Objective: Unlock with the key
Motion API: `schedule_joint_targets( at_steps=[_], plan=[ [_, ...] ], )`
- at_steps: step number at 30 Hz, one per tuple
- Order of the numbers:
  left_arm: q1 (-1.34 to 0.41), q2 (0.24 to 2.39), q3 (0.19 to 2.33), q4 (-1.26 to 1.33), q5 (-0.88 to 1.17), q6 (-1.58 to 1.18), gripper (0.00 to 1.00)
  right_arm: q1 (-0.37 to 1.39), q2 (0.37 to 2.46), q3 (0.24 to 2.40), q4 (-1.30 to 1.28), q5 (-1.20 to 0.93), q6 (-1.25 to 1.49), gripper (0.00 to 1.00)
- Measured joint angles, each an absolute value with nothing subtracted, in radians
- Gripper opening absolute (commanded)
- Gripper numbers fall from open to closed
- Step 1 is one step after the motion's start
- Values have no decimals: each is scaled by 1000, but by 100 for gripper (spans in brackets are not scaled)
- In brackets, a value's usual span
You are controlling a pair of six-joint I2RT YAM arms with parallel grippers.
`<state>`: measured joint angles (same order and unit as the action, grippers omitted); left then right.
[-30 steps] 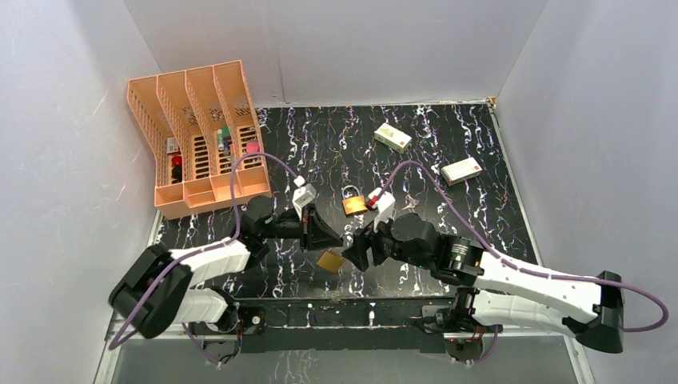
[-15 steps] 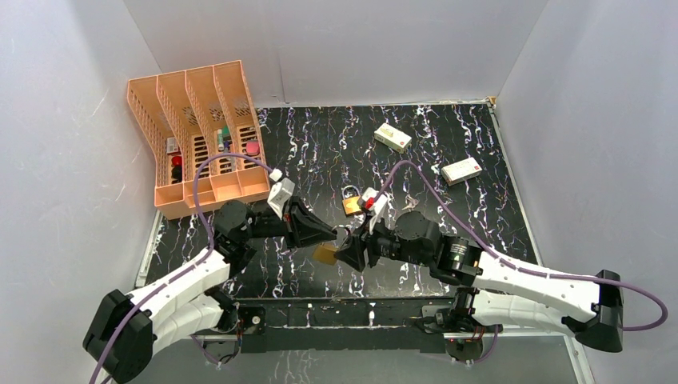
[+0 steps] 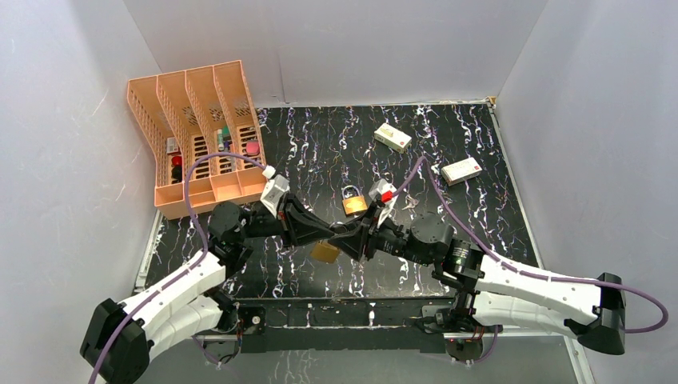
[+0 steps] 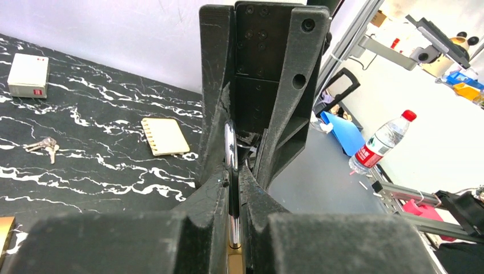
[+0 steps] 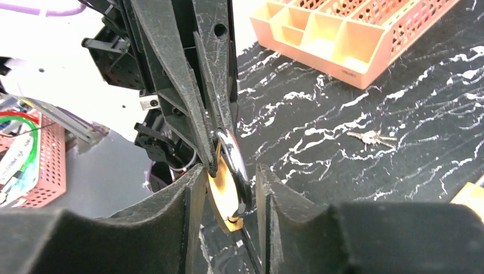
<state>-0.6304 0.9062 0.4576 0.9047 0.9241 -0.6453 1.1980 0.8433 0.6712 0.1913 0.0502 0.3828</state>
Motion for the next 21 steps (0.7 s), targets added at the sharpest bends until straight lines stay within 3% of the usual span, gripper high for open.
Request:
schedule_joint_targets(
  at_steps=[6,10,15,18,19,21],
  plan=[
    [-630,886,480,921,905,-675,0,1198,841,666,255,26,402,38],
    [-631,886,505,941,900,-693,0,1198,842,665,266,1,413,27],
    [-631,880,514,954,899,-712,0,1197,842,662,295,-10,433,0],
    [-630,879,520,964,898,-723,0,1196,842,662,310,-16,441,0],
    [-631,879,522,966,898,-727,14,1196,842,662,314,-18,442,0],
    [-631,878,522,968,889,-736,57,1195,843,663,317,-19,438,0]
  ],
)
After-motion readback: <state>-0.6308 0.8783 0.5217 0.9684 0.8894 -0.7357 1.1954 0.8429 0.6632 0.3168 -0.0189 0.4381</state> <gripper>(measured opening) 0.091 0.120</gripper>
